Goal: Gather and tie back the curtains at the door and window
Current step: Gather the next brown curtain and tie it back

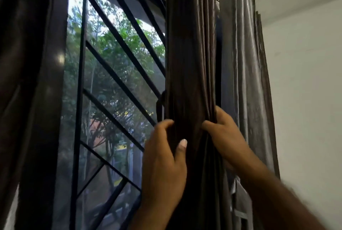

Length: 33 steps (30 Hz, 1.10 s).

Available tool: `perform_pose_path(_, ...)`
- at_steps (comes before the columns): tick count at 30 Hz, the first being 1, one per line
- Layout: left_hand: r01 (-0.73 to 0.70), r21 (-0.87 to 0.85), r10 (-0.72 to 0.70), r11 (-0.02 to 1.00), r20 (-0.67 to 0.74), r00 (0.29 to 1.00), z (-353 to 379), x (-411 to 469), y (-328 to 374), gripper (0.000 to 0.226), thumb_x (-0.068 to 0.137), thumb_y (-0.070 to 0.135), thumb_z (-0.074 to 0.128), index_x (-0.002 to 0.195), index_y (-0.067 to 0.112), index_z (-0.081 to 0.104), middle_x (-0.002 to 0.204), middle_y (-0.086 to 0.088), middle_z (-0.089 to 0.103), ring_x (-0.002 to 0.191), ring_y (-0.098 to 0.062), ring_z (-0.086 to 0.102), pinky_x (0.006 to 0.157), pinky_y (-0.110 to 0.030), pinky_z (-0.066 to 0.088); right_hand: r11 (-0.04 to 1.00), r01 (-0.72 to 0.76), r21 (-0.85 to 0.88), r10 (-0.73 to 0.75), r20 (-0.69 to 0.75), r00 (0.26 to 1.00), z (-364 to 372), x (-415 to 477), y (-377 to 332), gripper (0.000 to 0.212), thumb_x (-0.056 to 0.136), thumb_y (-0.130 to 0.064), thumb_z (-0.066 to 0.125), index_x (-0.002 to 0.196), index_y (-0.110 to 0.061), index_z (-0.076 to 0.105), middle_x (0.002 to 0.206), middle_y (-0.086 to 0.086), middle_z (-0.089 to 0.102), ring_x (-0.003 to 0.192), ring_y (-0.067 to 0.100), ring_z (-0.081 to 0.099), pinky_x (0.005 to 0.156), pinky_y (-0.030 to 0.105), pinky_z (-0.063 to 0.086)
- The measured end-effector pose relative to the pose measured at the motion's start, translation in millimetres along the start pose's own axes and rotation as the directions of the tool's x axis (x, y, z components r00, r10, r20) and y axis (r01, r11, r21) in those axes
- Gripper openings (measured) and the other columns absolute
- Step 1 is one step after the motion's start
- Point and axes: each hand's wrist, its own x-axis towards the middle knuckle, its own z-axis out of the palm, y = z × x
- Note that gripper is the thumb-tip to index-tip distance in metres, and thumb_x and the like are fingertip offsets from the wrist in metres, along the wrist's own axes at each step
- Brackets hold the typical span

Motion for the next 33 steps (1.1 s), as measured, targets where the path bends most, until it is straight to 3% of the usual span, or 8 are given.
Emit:
perform_pose_path(6,0.095,0.074,-0.089,0.993,-0.077,0.993,5,24,-23,0.075,0.078,0.027,0.08,0.137,0.038,0.034,0.14,0.01,0.036,0.105,-0.011,0.055,0.066,-0.016,0.041,0.983,0.106,0.153,-0.099,-0.053,0.994,-17,0,11,0.043,0.09,0.007,0.048,0.118,-0.024,0.062,0.106,-0.005,0.074,0.1,0.017,0.072,0.085,0.036,0.061)
perform_pose_path(10,0.112,-0.004,-0.111,0.994,-0.153,0.982,-4,39,-25,0.036,0.09,0.011,0.067,0.121,0.026,0.058,0.1,0.008,0.065,0.08,-0.009,0.064,0.061,-0.018,0.047,0.96,0.258,0.107,-0.249,-0.085,0.965,-20,-5,17,0.079,0.09,0.01,0.048,0.149,-0.04,0.031,0.115,-0.043,0.058,0.109,0.0,0.063,0.068,0.012,0.054)
perform_pose_path(12,0.088,0.003,-0.084,0.996,-0.242,0.967,-10,42,-24,0.019,0.091,0.014,0.066,0.105,0.027,0.067,0.088,0.007,0.068,0.076,-0.009,0.063,0.061,-0.021,0.05,0.933,0.36,-0.009,-0.358,-0.116,0.926,-18,-8,17,0.096,0.088,0.013,0.048,0.155,-0.045,0.013,0.126,-0.062,0.031,0.115,-0.014,0.033,0.091,0.014,0.04)
perform_pose_path(13,0.076,0.018,-0.068,0.997,-0.276,0.959,-13,44,-24,0.017,0.09,0.02,0.067,0.104,0.03,0.066,0.09,0.007,0.068,0.08,-0.013,0.064,0.064,-0.026,0.052,0.918,0.392,-0.056,-0.396,-0.116,0.911,-18,-8,17,0.099,0.086,0.015,0.048,0.156,-0.045,0.01,0.128,-0.064,0.024,0.119,-0.017,0.033,0.084,0.014,0.056)
perform_pose_path(17,0.155,0.03,-0.15,0.988,-0.114,0.982,-19,59,-22,0.061,0.082,0.046,0.072,0.135,0.034,0.044,0.13,0.008,0.057,0.114,-0.016,0.056,0.089,-0.04,0.051,0.914,0.405,0.002,-0.402,-0.117,0.908,-16,-9,11,0.092,0.086,0.018,0.046,0.154,-0.041,0.026,0.146,-0.037,0.034,0.122,-0.023,0.046,0.092,0.005,0.047)
perform_pose_path(22,0.153,-0.073,-0.159,0.985,-0.078,0.984,-20,69,-15,0.026,0.09,0.007,0.065,0.104,0.029,0.065,0.083,0.009,0.07,0.076,-0.007,0.068,0.076,-0.042,0.06,0.914,0.406,-0.008,-0.404,-0.122,0.907,-22,-12,9,0.086,0.087,0.017,0.043,0.142,-0.049,0.046,0.129,-0.041,0.053,0.092,0.012,0.069,0.069,0.031,0.064)
perform_pose_path(26,-0.002,-0.158,-0.035,0.988,-0.23,0.973,-26,64,7,0.028,0.09,0.01,0.062,0.086,0.036,0.069,0.074,0.013,0.071,0.065,-0.006,0.067,0.053,-0.029,0.057,0.908,0.339,-0.244,-0.392,-0.214,0.895,-20,-8,13,0.066,0.09,0.009,0.047,0.133,-0.039,0.061,0.113,-0.02,0.06,0.103,-0.006,0.06,0.097,0.028,0.055)
perform_pose_path(33,0.004,-0.288,0.037,0.958,0.139,0.99,-3,62,66,0.017,0.088,0.012,0.068,0.098,0.023,0.077,0.083,0.007,0.076,0.072,-0.004,0.072,0.071,-0.027,0.059,0.87,0.419,-0.26,-0.461,-0.126,0.878,8,-4,6,0.061,0.084,-0.022,0.069,0.142,-0.028,0.049,0.129,-0.013,0.06,0.118,0.0,0.058,0.1,0.022,0.05)
